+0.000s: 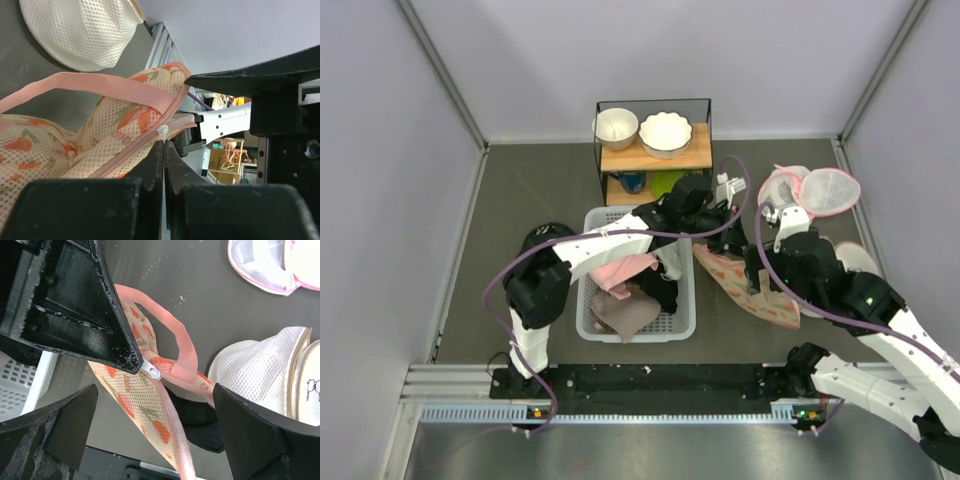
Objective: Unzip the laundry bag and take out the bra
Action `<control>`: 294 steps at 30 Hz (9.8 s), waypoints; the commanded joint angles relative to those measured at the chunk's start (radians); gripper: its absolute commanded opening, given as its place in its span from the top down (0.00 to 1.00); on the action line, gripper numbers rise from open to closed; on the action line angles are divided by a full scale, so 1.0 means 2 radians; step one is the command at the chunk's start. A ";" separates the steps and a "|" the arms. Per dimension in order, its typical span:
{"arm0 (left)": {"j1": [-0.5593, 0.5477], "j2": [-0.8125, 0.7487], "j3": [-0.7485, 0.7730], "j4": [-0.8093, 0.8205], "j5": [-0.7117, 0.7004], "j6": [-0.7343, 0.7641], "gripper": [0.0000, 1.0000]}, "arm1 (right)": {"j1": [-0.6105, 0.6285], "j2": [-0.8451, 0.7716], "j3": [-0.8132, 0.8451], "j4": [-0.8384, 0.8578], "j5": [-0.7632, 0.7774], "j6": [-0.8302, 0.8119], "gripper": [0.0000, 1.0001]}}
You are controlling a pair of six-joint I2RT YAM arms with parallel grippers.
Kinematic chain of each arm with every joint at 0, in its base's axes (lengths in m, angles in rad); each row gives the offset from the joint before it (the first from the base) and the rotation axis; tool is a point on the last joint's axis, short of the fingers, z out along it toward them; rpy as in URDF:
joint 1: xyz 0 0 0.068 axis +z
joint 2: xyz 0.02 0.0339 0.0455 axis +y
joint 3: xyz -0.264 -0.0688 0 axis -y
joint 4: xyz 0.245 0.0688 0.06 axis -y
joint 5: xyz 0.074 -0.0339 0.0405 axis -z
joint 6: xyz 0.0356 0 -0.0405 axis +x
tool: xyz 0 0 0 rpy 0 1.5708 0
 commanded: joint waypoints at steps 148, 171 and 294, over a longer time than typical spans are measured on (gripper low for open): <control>0.138 -0.032 0.061 -0.092 -0.057 0.120 0.42 | -0.168 -0.071 -0.073 0.197 0.000 0.145 1.00; -0.012 -0.152 -0.095 -0.074 -0.186 0.134 0.23 | -0.186 0.099 -0.030 0.171 0.045 0.278 1.00; 0.307 -0.412 -0.191 -0.258 -0.233 0.149 0.17 | -0.087 0.164 0.201 0.302 -0.226 0.202 1.00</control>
